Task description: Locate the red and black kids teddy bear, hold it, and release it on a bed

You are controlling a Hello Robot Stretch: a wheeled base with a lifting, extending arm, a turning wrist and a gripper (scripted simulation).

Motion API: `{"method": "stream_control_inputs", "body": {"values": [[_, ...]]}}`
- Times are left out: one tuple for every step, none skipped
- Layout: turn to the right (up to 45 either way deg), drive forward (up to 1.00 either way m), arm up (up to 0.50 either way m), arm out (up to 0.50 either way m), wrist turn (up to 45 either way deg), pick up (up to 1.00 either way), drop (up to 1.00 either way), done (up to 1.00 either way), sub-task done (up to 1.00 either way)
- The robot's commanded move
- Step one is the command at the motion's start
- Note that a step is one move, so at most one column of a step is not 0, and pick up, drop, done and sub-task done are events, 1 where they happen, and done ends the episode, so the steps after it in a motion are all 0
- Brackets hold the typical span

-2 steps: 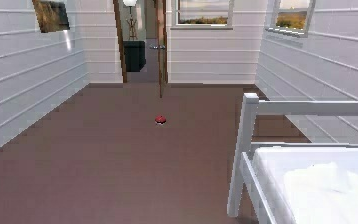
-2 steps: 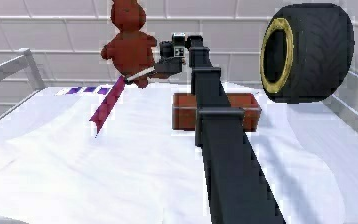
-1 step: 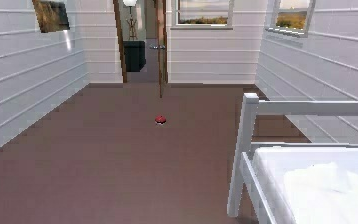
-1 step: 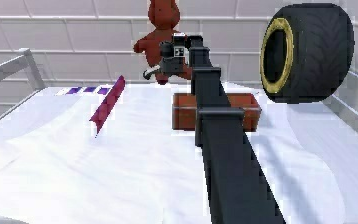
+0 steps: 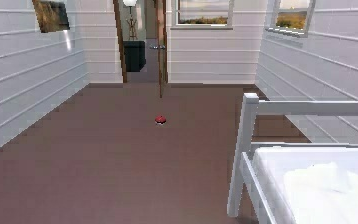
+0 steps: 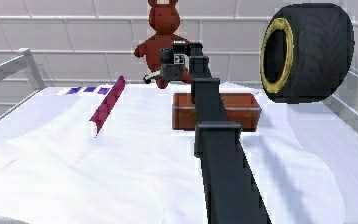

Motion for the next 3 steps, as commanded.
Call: {"method": "stream_control_inputs", "body": {"values": [[0.0,0.0,-0.32,0.0,0.0,0.0,0.0,0.0,0.0],[0.0,0.0,0.0,0.0,0.0,0.0,1.0,0.0,0.0],[0.0,0.0,0.02,0.0,0.0,0.0,0.0,0.0,0.0]]}}
